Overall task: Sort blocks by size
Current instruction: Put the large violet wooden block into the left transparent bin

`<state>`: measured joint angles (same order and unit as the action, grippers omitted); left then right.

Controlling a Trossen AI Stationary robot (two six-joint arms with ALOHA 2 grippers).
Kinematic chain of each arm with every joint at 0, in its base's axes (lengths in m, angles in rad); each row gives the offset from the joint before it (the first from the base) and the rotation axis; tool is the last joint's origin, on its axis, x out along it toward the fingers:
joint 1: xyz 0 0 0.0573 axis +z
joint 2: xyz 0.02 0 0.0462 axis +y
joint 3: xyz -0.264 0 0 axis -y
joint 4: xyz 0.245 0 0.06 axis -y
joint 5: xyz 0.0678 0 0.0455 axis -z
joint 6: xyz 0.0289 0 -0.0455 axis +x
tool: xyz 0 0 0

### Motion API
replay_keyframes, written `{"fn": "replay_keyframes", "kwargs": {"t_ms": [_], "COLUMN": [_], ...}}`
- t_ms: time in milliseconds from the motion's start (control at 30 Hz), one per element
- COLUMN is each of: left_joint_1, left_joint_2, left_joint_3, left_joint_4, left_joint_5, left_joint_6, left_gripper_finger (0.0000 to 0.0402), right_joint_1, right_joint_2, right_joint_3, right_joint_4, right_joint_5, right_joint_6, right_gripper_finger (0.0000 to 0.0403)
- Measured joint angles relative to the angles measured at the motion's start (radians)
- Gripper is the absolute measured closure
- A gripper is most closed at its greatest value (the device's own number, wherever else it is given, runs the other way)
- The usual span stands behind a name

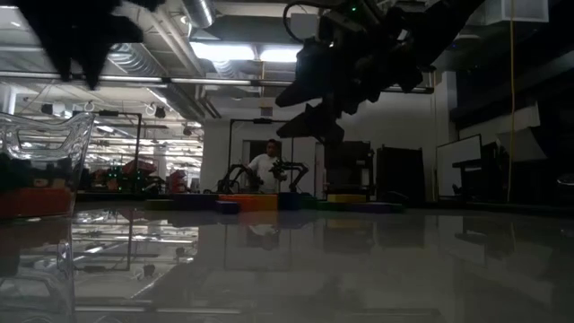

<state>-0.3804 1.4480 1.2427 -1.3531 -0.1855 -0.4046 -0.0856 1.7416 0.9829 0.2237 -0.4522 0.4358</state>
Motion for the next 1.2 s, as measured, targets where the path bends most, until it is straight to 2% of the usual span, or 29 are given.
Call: {"fn": "replay_keyframes", "kwargs": {"t_ms": [233, 300, 467, 633, 733, 900, 1200], "left_joint_1": [0.184, 0.246, 0.393, 0.527, 0.590, 0.662, 0.730], "left_joint_2": [-0.019, -0.016, -0.013, -0.013, -0.013, -0.013, -0.013], "left_joint_3": [-0.007, -0.036, -0.132, -0.203, -0.252, -0.345, -0.426], "left_joint_4": [0.208, 0.305, 0.477, 0.500, 0.545, 0.686, 0.807], "left_joint_5": [-0.173, -0.185, -0.184, -0.173, -0.122, -0.017, -0.008], "left_joint_6": [0.181, 0.220, 0.308, 0.330, 0.353, 0.383, 0.385], "left_gripper_finger": [0.0233, 0.0233, 0.0233, 0.0233, 0.0233, 0.0233, 0.0256], "right_joint_1": [0.000, 0.000, 0.000, 0.000, 0.000, 0.000, 0.000], "right_joint_2": [0.000, 0.000, 0.000, 0.000, 0.000, 0.000, 0.000], "right_joint_3": [0.000, 0.000, 0.000, 0.000, 0.000, 0.000, 0.000], "right_joint_4": [-0.011, -0.012, -0.018, -0.017, -0.017, -0.017, -0.017], "right_joint_5": [0.000, 0.000, 0.000, 0.000, 0.000, 0.000, 0.018], "right_joint_6": [0.000, 0.000, 0.000, 0.000, -0.006, -0.040, -0.049], "right_gripper_finger": [0.0182, 0.0182, 0.0182, 0.0182, 0.0182, 0.0182, 0.0182]}}
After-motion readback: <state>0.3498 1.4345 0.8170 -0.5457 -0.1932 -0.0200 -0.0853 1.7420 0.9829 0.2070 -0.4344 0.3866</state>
